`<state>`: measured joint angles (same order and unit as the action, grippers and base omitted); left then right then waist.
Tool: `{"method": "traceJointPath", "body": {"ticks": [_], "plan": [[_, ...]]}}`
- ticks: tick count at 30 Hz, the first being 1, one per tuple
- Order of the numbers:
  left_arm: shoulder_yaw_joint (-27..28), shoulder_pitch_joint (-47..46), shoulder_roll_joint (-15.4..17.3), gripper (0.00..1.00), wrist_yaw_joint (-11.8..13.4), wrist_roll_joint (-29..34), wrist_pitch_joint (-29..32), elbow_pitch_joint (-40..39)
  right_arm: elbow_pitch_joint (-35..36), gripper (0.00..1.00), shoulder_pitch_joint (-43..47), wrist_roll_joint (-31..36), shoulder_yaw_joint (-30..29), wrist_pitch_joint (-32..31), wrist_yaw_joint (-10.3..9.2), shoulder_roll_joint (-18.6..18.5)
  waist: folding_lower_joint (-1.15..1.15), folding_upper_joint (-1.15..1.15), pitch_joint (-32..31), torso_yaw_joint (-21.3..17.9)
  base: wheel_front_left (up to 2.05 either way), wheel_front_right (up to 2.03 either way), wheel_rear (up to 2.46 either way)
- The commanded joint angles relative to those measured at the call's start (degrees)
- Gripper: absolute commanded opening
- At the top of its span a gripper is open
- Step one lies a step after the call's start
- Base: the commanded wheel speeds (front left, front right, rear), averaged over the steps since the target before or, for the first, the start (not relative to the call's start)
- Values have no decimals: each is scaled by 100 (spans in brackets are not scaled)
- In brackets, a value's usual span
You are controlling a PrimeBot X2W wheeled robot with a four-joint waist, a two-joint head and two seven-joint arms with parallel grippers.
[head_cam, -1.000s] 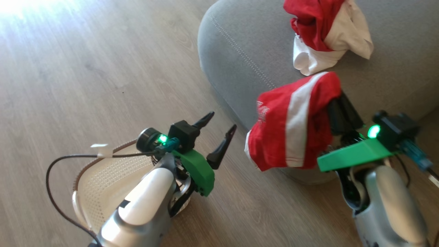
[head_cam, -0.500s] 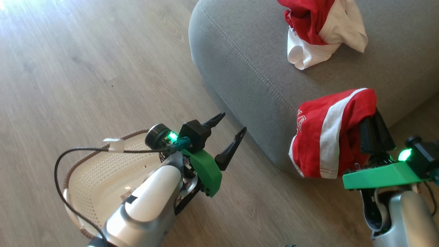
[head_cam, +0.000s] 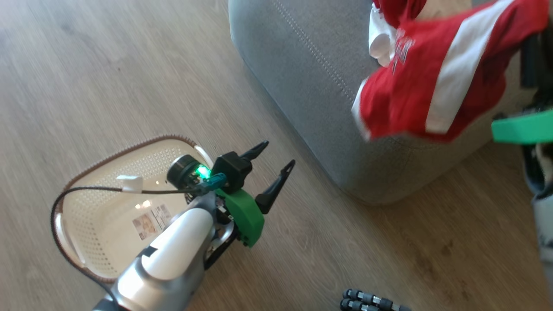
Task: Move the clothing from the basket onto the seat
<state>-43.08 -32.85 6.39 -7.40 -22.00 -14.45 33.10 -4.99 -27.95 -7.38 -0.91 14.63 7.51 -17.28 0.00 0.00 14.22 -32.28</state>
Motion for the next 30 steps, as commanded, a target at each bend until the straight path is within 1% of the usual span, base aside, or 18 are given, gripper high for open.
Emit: {"method": "traceJointPath", "body": {"ticks": [1, 5, 8, 14, 17, 20, 23, 26, 30], "plan": [[187, -138, 81, 100, -7, 41, -55, -189, 133, 0, -185, 33, 75, 37, -2, -137, 0, 0, 109, -7, 0, 0, 0], [180, -147, 221, 100, 2, 103, -54, -277, -329, 0, -958, 46, 48, 37, -2, -567, 0, 0, 366, 116, 0, 0, 0], [145, -218, 303, 100, 1, 133, -35, -345, -556, 0, -1444, 137, -65, 6, -2, -780, 0, 0, 564, 263, 0, 0, 0], [35, -343, 439, 100, -2, 169, 23, -477, -869, 0, -2383, 426, -422, -257, -2, -1207, 0, 0, 949, 559, 0, 0, 0], [-30, -394, 512, 100, -3, 178, 43, -540, -1063, 0, -2837, 592, -727, -496, -2, -1375, 0, 0, 1140, 712, 0, 0, 0], [-81, -452, 579, 100, -4, 181, 54, -614, -1302, 0, -3248, 771, -1083, -779, -2, -1546, 0, 0, 1337, 874, 0, 0, 0], [-129, -502, 654, 100, -5, 181, 59, -689, -1565, 0, -3577, 1020, -1568, -1030, -2, -1683, 0, 0, 1534, 1042, 0, 0, 0], [-170, -560, 723, 100, -6, 179, 50, -784, -1724, 0, -3855, 1296, -2204, -1233, -2, -1700, 0, 0, 1718, 1220, 0, 0, 0], [-232, -663, 804, 100, -7, 193, 34, -979, -1761, 0, -4014, 1768, -3114, -1516, -2, -1592, 0, 0, 1964, 1450, 0, 0, 0]]}}
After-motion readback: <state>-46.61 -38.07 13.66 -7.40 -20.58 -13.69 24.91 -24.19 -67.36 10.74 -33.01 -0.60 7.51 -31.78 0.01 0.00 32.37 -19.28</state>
